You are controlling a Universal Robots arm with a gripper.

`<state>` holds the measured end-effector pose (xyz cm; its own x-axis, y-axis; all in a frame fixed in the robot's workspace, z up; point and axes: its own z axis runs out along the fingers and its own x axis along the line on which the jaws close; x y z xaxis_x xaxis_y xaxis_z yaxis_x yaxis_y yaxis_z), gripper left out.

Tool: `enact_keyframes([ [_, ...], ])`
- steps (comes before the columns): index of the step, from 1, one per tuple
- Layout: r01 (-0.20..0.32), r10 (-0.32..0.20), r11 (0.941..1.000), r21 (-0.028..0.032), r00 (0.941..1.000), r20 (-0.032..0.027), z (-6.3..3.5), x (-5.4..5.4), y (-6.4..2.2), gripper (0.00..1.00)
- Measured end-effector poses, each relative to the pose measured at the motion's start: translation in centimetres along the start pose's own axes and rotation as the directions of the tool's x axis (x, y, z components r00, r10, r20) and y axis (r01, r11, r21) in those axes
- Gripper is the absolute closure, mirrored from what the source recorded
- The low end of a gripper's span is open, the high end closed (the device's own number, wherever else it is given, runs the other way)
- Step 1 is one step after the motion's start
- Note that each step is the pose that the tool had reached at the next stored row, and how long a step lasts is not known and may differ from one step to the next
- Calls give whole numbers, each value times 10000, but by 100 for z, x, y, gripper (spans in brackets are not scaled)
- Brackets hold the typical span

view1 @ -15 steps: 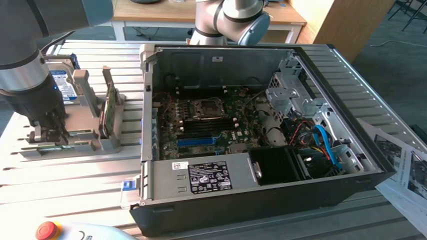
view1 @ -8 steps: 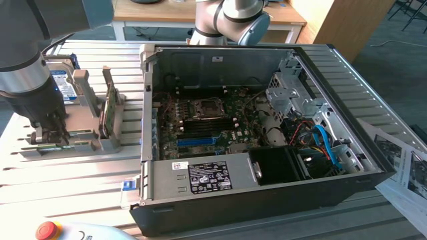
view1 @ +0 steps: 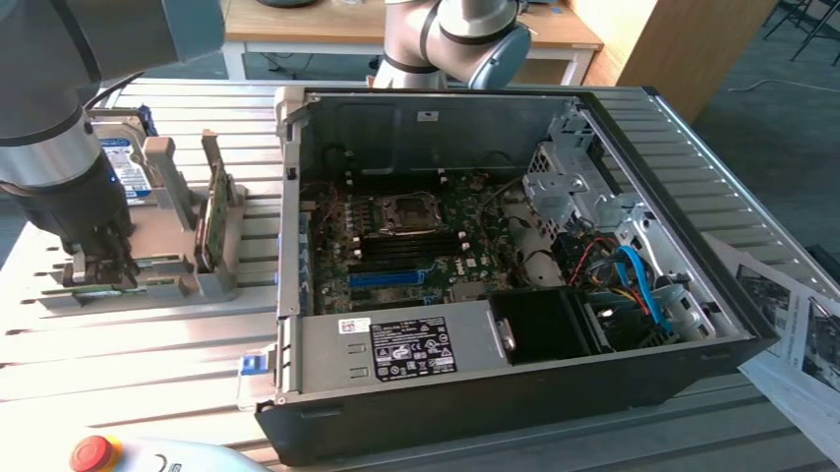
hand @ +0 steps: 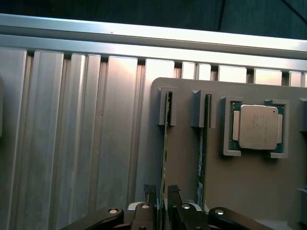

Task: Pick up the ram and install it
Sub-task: 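Pick up the ram and move it above insertion slot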

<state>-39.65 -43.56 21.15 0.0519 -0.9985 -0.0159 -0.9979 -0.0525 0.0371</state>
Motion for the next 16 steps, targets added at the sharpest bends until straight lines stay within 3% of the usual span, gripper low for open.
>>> enact_keyframes([
  [16,0,0,10000,2,10000,1,27,-27,-4,76],
])
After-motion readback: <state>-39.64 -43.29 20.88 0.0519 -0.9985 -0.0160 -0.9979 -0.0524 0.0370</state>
